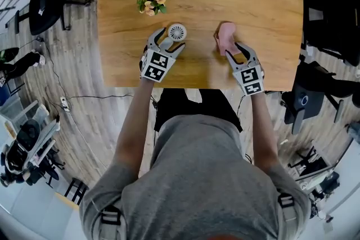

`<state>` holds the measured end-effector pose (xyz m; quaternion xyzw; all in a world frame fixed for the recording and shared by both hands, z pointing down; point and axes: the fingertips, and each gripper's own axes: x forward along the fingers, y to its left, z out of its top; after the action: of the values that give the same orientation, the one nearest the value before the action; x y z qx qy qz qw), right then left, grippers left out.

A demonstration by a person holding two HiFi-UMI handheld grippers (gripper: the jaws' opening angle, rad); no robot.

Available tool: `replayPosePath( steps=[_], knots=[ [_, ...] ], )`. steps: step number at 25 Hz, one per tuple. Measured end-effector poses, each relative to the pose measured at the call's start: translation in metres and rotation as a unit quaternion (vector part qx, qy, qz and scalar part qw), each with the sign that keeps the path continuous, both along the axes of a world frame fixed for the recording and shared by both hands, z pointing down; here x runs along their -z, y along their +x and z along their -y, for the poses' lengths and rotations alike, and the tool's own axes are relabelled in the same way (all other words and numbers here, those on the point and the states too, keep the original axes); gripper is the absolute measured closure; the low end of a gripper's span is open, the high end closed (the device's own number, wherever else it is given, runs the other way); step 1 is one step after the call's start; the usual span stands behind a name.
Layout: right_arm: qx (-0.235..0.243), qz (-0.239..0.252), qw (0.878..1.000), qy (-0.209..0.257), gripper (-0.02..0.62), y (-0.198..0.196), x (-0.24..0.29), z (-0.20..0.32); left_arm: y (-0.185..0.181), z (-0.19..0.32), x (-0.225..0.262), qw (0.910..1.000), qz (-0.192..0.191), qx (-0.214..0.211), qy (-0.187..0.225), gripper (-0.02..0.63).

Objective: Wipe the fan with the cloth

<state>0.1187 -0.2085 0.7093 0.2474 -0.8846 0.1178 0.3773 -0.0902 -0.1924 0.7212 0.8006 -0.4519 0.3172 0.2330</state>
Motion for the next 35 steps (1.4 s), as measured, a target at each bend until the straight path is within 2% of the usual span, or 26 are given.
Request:
replayPosePath(
  steps=[11, 26, 35],
  knots=[
    [0.005, -0.008, 1.0, -0.002, 0.41, 0.003, -0.014, -0.001, 0.007, 0.016, -0.026, 0.9995, 0.021, -0.023, -0.009, 0.207],
    [-0.016, -0.017, 1.0, -0.018, 0.41, 0.004, -0.038, 0.002, 0.019, 0.022, -0.048, 0.9976, 0.049, -0.047, -0.015, 0.209],
    [-0.012, -0.033, 0.999, -0.039, 0.435, -0.001, -0.06, 0.001, 0.022, 0.023, -0.051, 0.999, 0.029, -0.03, -0.015, 0.21]
  ],
)
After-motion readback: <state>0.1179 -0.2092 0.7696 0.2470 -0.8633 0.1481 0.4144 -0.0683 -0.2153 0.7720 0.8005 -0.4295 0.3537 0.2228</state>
